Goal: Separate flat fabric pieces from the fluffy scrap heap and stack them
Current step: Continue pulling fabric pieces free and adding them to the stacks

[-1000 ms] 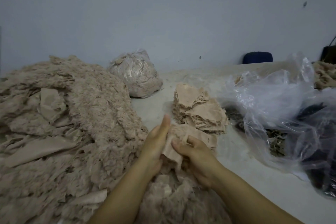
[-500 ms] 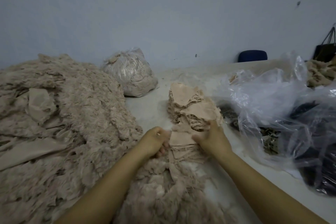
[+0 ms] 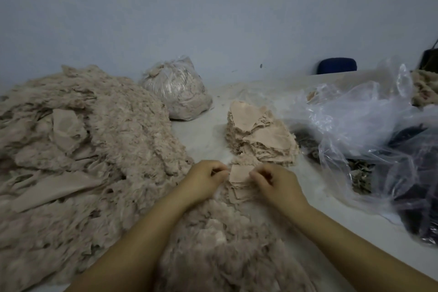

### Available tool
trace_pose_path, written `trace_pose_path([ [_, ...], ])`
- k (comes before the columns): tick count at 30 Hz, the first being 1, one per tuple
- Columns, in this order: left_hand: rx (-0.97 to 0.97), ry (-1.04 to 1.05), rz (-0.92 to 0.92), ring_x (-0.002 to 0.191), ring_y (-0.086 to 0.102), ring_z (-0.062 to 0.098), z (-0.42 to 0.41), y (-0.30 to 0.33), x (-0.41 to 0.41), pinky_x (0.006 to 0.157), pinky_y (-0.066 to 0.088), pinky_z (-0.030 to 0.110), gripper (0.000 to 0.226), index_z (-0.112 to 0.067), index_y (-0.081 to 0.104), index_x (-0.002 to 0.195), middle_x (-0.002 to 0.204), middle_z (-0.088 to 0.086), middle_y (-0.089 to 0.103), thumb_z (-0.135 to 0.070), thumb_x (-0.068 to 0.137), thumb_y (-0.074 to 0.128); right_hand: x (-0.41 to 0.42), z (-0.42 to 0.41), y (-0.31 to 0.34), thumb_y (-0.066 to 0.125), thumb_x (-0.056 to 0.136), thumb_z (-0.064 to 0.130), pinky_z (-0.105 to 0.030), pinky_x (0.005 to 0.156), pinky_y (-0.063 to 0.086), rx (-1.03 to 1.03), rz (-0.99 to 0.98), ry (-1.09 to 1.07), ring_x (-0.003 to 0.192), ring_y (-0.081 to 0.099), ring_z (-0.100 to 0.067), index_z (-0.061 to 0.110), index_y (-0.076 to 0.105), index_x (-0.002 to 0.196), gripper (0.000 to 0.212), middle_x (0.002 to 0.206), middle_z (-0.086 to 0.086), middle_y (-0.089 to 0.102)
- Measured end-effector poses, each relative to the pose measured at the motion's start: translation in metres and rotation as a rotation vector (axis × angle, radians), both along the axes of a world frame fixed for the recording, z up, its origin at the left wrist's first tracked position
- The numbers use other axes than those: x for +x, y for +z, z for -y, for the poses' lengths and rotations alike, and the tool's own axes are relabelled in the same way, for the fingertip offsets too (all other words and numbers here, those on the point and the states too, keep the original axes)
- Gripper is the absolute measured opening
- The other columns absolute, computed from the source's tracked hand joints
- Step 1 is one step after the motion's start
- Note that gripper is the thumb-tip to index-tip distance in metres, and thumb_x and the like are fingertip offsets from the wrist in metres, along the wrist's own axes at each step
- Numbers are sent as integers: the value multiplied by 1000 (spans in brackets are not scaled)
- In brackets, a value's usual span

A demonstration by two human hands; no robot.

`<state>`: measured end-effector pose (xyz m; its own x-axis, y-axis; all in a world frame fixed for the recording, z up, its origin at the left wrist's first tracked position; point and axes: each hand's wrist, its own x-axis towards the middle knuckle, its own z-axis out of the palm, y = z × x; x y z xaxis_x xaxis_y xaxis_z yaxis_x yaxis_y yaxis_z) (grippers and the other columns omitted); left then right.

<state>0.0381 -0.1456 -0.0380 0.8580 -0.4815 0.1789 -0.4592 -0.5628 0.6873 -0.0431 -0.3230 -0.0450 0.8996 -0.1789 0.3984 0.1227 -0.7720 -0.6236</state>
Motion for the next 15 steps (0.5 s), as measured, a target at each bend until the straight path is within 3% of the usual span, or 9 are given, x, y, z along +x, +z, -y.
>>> trace_pose_path([
  [1, 17, 36, 55, 94, 63, 15, 11, 2, 6, 83, 45, 22, 18, -15, 71, 102, 98, -1, 68, -20, 93, 57, 10, 4, 1, 59, 93, 26, -26, 75, 44, -44, 0, -42, 87, 58, -14, 16, 68, 93, 13, 92, 3, 64],
  [3, 48, 74, 155, 101, 60, 17, 33, 3, 18, 83, 40, 19, 24, -17, 69, 112, 111, 4, 62, -25, 91, 59, 27, 8, -6, 58, 92, 26, -27, 86, 43, -100, -105, -74, 103, 55, -19, 15, 61, 115, 25, 112, -3, 58],
  [6, 115, 19, 153, 111, 49, 19, 56, -4, 36, 96, 40, 27, 47, -24, 58, 127, 120, 6, 49, -35, 83, 69, 35, 8, -29, 57, 92, 34, -27, 95, 38, -175, -216, -31, 115, 48, -21, 18, 52, 127, 39, 123, -5, 52],
  [7, 181, -11, 156, 112, 48, 20, 61, -8, 43, 97, 41, 31, 47, -23, 58, 126, 120, 7, 49, -35, 82, 69, 34, 8, -36, 56, 93, 36, -26, 95, 36, -193, -210, -26, 115, 47, -20, 19, 51, 128, 39, 123, -4, 52],
  [9, 228, 5, 195, 106, 55, 23, 64, -16, 54, 89, 46, 32, 26, -18, 66, 112, 112, 9, 61, -25, 87, 62, 34, 11, -43, 54, 94, 39, -24, 92, 33, -189, -194, -35, 114, 46, -19, 22, 52, 129, 39, 120, -3, 50],
  [10, 162, 62, 173, 98, 60, 23, 64, -20, 59, 84, 47, 31, 16, -14, 69, 100, 104, 8, 66, -18, 89, 57, 34, 11, -44, 53, 94, 40, -23, 92, 33, -182, -191, -37, 113, 45, -18, 22, 52, 129, 39, 120, -2, 50],
  [12, -137, 265, -98, 80, 61, 24, 61, -22, 69, 76, 49, 32, 18, -12, 63, 83, 90, 8, 67, -10, 93, 49, 35, 12, -45, 52, 94, 41, -22, 92, 32, -183, -184, -32, 113, 44, -17, 24, 50, 131, 40, 121, -1, 48],
  [14, -352, 338, -337, 68, 55, 24, 57, -23, 74, 68, 48, 37, 19, -13, 54, 80, 83, 10, 60, -15, 97, 45, 35, 11, -47, 50, 95, 42, -22, 95, 31, -203, -187, -19, 115, 42, -17, 28, 46, 136, 43, 123, 0, 46],
  [15, -320, 273, -310, 68, 54, 21, 56, -23, 76, 68, 47, 34, 15, -15, 53, 84, 84, 7, 59, -24, 95, 50, 35, 11, -47, 49, 96, 42, -22, 96, 31, -215, -190, -10, 115, 42, -17, 29, 44, 139, 45, 123, 0, 44],
])
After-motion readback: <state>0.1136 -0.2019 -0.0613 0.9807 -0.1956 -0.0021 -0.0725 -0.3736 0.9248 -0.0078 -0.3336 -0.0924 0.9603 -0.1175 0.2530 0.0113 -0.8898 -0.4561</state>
